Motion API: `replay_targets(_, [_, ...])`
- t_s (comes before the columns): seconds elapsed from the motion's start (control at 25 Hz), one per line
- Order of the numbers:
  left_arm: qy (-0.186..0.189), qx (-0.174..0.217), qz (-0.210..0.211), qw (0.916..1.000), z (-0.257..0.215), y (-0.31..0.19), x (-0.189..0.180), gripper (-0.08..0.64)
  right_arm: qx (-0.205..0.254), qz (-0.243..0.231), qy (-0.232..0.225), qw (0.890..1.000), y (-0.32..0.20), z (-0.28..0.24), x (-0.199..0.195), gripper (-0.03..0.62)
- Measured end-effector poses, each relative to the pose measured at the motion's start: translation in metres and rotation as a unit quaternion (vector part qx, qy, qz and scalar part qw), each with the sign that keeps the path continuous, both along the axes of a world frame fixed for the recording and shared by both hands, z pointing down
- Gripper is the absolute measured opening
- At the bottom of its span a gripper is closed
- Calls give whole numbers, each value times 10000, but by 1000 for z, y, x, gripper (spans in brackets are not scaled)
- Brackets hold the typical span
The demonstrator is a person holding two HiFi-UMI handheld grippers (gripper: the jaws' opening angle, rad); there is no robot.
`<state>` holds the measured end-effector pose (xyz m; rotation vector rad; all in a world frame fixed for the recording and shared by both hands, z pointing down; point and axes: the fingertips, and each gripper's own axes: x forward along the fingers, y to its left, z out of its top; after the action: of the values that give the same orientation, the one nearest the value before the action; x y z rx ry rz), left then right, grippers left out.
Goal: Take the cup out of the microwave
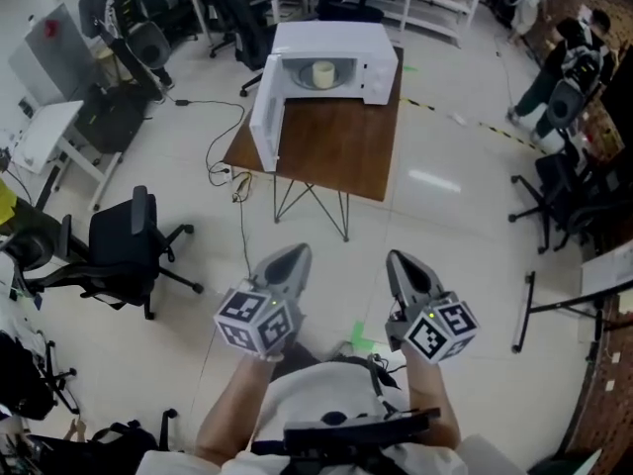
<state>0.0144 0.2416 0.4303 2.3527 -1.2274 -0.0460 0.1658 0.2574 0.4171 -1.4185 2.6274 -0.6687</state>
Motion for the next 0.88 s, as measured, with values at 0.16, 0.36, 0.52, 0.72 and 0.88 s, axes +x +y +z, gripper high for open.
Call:
replay_targets(0.16, [11, -80, -239, 9997, 7, -8, 10, -8, -107, -65, 1, 9999, -9, 10, 23, 6])
replay_targets(0.36, [-4, -166, -337, 9993, 12, -28, 17, -8, -145, -114, -76, 9998, -31, 17, 33, 6])
replay_targets(0.52, [51, -166, -320, 9993, 17, -63, 16, -8, -144, -158, -122, 9997, -64, 23, 29, 8])
replay_targets(0.72, [55, -162, -176, 9997, 15, -117, 8, -8, -173, -187, -122, 9996, -117, 24, 10, 6])
replay_targets(0.88, [89, -150, -134, 9998, 16, -168, -5, -8, -185, -284, -62, 9994, -167, 24, -14, 6])
